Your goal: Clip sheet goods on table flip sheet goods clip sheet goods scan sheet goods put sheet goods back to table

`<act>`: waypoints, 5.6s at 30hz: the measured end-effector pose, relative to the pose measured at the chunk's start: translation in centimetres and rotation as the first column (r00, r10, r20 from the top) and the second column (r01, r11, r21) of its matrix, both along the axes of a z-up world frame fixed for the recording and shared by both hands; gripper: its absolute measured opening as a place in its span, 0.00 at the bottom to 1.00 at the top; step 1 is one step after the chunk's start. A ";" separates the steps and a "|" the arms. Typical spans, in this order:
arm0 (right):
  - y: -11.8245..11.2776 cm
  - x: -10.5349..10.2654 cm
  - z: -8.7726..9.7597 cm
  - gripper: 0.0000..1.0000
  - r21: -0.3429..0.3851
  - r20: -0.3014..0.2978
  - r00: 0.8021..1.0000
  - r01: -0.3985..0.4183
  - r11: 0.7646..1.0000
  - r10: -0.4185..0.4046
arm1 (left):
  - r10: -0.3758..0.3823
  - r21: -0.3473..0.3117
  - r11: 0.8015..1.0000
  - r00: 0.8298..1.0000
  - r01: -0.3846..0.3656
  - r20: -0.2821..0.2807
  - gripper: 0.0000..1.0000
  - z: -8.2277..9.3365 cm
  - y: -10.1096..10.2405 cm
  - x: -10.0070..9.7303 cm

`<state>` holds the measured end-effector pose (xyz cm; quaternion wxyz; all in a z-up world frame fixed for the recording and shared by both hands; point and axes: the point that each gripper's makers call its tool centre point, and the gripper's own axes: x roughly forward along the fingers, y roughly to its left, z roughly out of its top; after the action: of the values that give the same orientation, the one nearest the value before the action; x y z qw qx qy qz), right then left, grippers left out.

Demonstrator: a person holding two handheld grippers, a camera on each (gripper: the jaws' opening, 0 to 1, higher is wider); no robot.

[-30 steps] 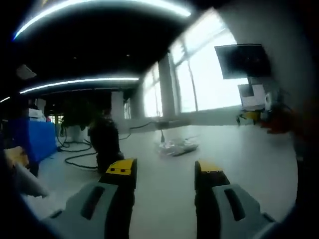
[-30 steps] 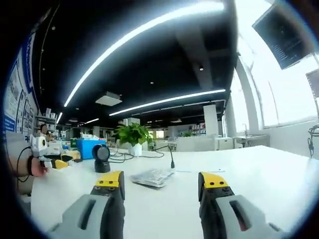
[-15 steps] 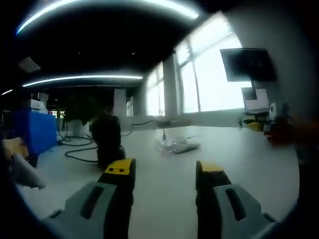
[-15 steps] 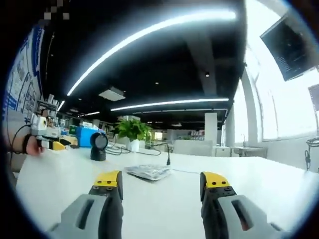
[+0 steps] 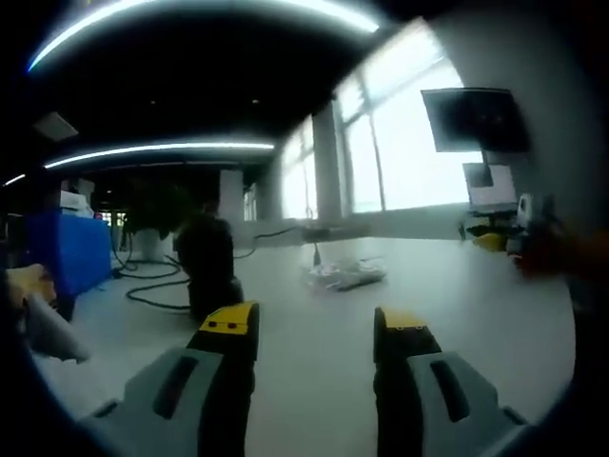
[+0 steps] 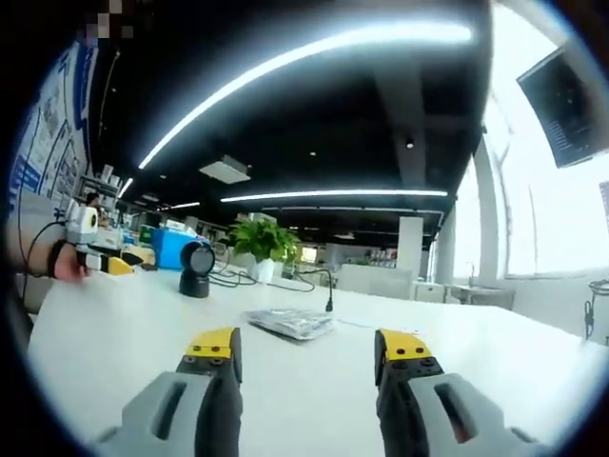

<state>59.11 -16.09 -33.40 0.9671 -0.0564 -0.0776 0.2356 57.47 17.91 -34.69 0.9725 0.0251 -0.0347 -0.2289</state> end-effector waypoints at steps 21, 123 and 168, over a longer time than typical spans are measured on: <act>-1.3 -0.8 1.1 0.53 0.093 0.016 1.000 0.013 0.996 -0.014 | -0.020 0.000 1.000 1.000 0.020 0.012 0.40 0.2 -0.4 -0.5; -1.4 -1.1 0.6 0.39 0.135 -0.030 0.999 -0.009 0.991 0.013 | 0.013 -0.016 1.000 1.000 -0.013 0.021 0.40 0.5 0.2 -0.5; -1.8 -0.8 0.4 0.38 0.124 -0.026 1.000 -0.010 0.992 0.013 | 0.009 -0.050 0.999 1.000 -0.010 -0.010 0.39 0.3 0.2 -0.3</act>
<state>58.33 -17.88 -32.98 0.9683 0.0076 -0.0793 0.2367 57.15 18.12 -34.39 0.9741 0.0000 -0.0357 -0.2234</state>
